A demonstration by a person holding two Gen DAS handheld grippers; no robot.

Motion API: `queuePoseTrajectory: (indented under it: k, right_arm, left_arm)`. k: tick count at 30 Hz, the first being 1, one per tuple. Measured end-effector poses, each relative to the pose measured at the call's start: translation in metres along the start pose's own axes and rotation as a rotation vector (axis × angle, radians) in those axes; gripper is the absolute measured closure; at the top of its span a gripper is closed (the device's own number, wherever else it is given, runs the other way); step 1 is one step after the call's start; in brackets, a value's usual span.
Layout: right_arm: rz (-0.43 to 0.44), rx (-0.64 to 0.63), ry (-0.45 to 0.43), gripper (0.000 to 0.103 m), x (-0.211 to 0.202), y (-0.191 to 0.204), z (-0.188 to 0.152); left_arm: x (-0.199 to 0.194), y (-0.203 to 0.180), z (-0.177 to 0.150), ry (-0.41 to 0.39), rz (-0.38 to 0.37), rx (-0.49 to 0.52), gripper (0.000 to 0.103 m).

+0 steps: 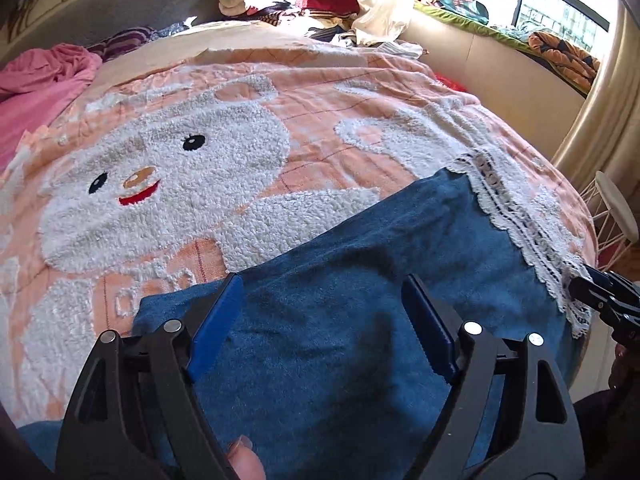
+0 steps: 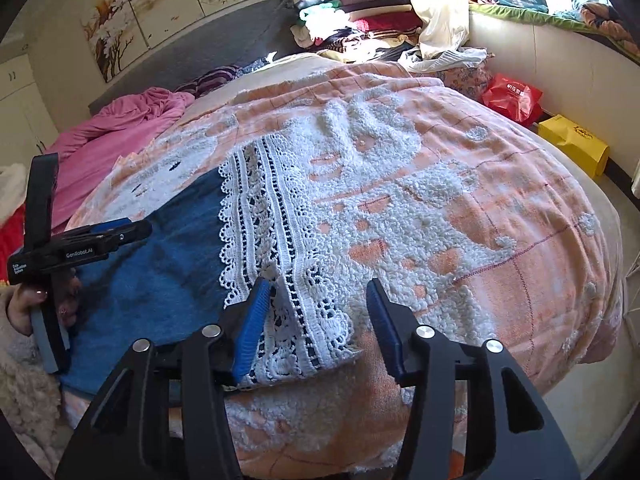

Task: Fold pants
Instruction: 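Press the folded denim flat with the left tool, then grasp the white lace hem with the left tool while the right tool grasps the lace beside it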

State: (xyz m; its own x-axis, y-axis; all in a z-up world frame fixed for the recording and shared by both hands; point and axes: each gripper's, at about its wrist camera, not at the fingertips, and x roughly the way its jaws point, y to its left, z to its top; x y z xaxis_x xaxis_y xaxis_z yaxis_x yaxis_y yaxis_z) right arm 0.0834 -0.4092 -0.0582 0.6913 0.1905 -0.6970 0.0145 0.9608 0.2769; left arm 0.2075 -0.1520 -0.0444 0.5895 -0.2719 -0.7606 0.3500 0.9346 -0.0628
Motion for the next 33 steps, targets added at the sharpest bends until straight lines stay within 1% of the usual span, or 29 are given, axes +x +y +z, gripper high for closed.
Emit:
queuePoseTrajectory:
  k: [3, 6, 7, 9, 10, 12, 15, 18, 20, 24, 30, 33]
  right_arm:
    - [0.011, -0.008, -0.033, 0.051, -0.012, 0.003, 0.001]
    - [0.027, -0.028, -0.056, 0.050, -0.022, 0.010, 0.000]
    - [0.033, -0.034, -0.063, 0.045, -0.026, 0.013, 0.000]
    - [0.051, -0.044, -0.083, 0.042, -0.034, 0.018, -0.001]
    - [0.057, -0.046, -0.092, 0.036, -0.039, 0.020, -0.001]
    - [0.062, -0.051, -0.116, 0.031, -0.047, 0.022, 0.000]
    - [0.063, -0.049, -0.144, 0.030, -0.058, 0.022, 0.000]
    - [0.057, -0.034, -0.170, 0.021, -0.066, 0.021, 0.000]
    - [0.052, -0.030, -0.182, 0.020, -0.069, 0.020, 0.000]
    - [0.041, -0.021, -0.189, 0.016, -0.071, 0.018, -0.002]
    - [0.032, -0.006, -0.183, 0.014, -0.069, 0.013, -0.004]
    - [0.023, -0.005, -0.181, 0.009, -0.068, 0.012, -0.005]
  left_arm:
    - [-0.022, -0.013, -0.001, -0.031, 0.005, 0.049, 0.028]
    - [-0.043, -0.025, -0.001, -0.052, -0.013, 0.078, 0.027]
    - [-0.049, -0.028, -0.001, -0.056, -0.021, 0.086, 0.025]
    - [-0.060, -0.035, -0.001, -0.063, -0.036, 0.107, 0.022]
    - [-0.065, -0.040, 0.000, -0.070, -0.035, 0.122, 0.021]
    - [-0.074, -0.047, 0.001, -0.085, -0.032, 0.145, 0.018]
    - [-0.084, -0.056, 0.003, -0.100, -0.033, 0.172, 0.013]
    - [-0.087, -0.066, 0.007, -0.105, -0.026, 0.199, 0.011]
    - [-0.087, -0.071, 0.010, -0.108, -0.028, 0.213, 0.009]
    - [-0.084, -0.080, 0.014, -0.106, -0.033, 0.230, 0.009]
    - [-0.072, -0.091, 0.021, -0.086, -0.049, 0.238, 0.009]
    - [-0.067, -0.095, 0.023, -0.080, -0.053, 0.245, 0.009]
